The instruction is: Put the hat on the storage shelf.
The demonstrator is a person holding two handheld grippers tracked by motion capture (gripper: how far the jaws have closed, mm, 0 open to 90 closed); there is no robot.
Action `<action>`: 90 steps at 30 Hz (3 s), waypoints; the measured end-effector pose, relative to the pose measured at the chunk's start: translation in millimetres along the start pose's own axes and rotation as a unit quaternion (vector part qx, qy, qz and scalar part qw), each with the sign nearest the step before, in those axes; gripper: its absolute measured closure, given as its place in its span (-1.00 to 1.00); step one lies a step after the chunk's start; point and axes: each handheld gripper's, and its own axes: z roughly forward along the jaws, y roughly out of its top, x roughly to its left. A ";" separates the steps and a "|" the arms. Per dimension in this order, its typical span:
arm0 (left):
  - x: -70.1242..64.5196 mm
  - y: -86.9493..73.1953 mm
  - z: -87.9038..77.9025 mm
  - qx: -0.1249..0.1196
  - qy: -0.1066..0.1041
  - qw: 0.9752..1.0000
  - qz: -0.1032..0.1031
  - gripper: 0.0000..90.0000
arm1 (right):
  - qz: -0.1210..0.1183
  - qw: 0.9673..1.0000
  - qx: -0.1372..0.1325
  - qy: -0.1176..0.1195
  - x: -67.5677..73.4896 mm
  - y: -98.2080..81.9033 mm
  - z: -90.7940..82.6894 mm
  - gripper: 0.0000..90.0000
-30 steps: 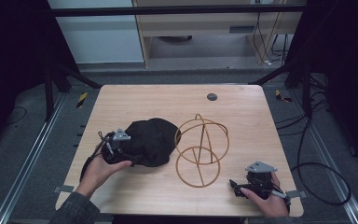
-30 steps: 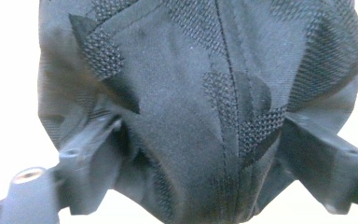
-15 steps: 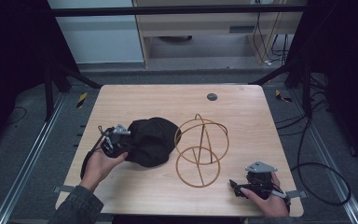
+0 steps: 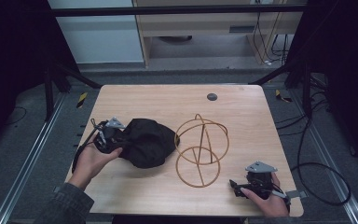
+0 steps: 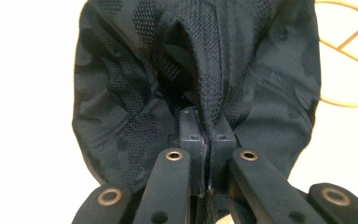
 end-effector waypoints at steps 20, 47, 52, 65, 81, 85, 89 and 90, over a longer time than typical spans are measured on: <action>-8.4 47.5 -126.0 -0.099 0.035 0.994 0.037 0.94 | 0.000 1.000 0.000 0.000 0.0 0.0 0.0 -0.99; -60.7 121.6 -180.6 -0.181 0.022 0.979 0.091 0.94 | -0.001 1.000 0.000 -0.001 0.0 -0.1 0.1 -0.99; -79.4 141.4 -173.8 -0.182 -0.002 0.978 0.106 0.94 | 0.000 1.000 0.001 0.000 0.1 0.0 0.0 -0.99; -128.4 163.3 -145.4 -0.161 -0.047 0.975 0.143 0.94 | 0.002 1.000 0.001 0.000 0.3 0.0 0.1 -0.99; -135.9 153.7 -127.1 -0.139 -0.060 0.977 0.147 0.94 | 0.001 1.000 0.001 0.000 0.3 -0.1 0.0 -0.99; -136.4 153.8 -125.5 -0.138 -0.062 0.978 0.146 0.94 | 0.001 1.000 0.001 0.000 0.3 -0.1 0.0 -0.99; -137.1 153.0 -124.1 -0.134 -0.065 0.978 0.146 0.93 | 0.001 1.000 0.001 0.000 0.3 -0.1 0.0 -0.99; -137.1 152.5 -123.6 -0.134 -0.065 0.978 0.146 0.93 | 0.002 1.000 0.001 0.000 0.3 -0.1 0.0 -0.99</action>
